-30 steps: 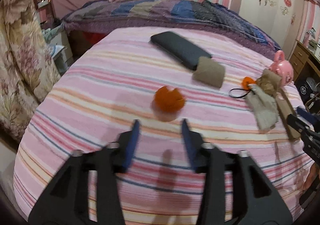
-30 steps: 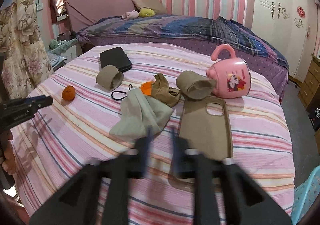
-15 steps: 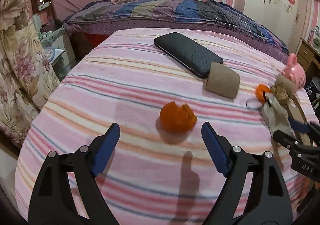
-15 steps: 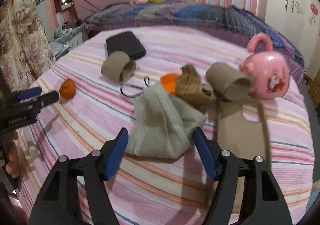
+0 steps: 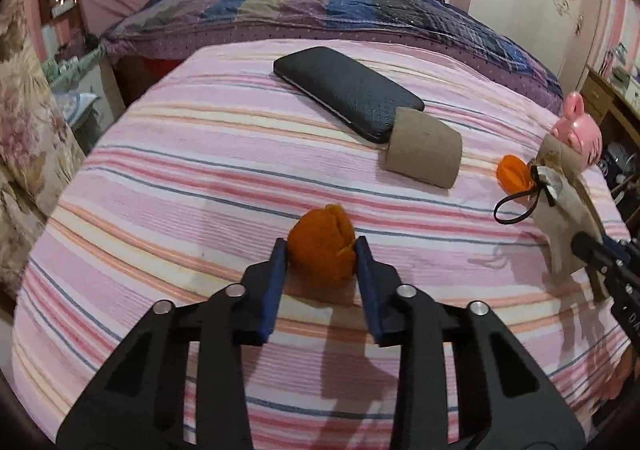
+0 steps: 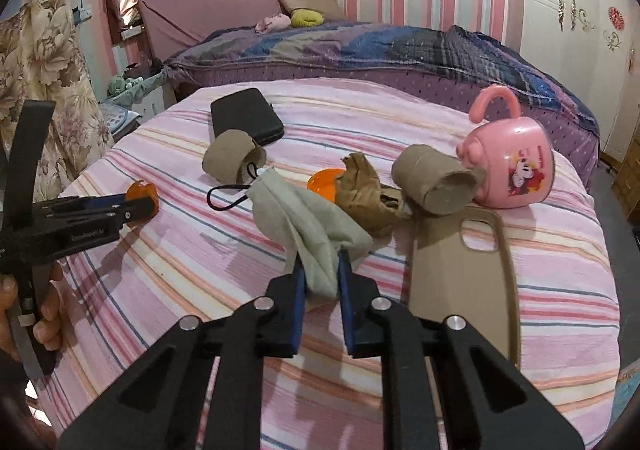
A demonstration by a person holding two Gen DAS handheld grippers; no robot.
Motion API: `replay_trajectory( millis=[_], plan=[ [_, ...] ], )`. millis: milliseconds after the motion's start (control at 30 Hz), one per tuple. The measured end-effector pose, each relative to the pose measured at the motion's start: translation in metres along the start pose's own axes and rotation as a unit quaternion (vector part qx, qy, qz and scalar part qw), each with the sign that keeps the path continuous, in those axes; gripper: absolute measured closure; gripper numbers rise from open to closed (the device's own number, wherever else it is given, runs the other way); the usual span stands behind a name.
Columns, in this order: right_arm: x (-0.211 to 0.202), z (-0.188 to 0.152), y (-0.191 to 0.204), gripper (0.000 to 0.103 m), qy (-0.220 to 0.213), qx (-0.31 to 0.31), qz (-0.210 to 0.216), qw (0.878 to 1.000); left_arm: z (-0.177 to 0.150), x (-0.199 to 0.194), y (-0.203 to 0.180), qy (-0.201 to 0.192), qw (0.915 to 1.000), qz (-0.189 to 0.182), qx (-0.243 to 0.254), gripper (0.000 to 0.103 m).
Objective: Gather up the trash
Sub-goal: 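Lift the orange peel with the left gripper while the right gripper lifts the grey cloth pouch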
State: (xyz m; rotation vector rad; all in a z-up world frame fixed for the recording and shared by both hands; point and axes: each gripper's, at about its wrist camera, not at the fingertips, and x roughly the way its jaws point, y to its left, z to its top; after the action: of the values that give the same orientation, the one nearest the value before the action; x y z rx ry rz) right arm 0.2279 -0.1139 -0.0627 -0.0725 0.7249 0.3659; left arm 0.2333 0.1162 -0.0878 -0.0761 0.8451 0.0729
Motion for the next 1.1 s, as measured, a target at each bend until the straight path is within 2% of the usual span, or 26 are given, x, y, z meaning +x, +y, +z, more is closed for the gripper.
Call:
replay_trajectory(
  millis=[300, 533, 933, 1100],
  plan=[
    [-0.026, -0.007, -0.003, 0.088, -0.020, -0.008, -0.009, 1.000, -0.013, -0.027, -0.003, -0.012, 0.9998, 0.007, -0.012, 0.085],
    [-0.055, -0.021, -0.014, 0.088, -0.023, -0.017, -0.027, 0.999, -0.023, -0.059, -0.012, -0.038, 0.9990, -0.004, -0.023, 0.086],
    [-0.108, -0.056, -0.048, 0.087, -0.027, -0.021, -0.072, 0.997, -0.061, -0.085, -0.005, -0.016, 0.9983, -0.041, -0.038, 0.088],
    [-0.117, -0.063, -0.056, 0.087, -0.029, -0.024, -0.081, 0.996, -0.074, -0.100, -0.002, -0.027, 0.9988, -0.034, -0.022, 0.088]
  ],
)
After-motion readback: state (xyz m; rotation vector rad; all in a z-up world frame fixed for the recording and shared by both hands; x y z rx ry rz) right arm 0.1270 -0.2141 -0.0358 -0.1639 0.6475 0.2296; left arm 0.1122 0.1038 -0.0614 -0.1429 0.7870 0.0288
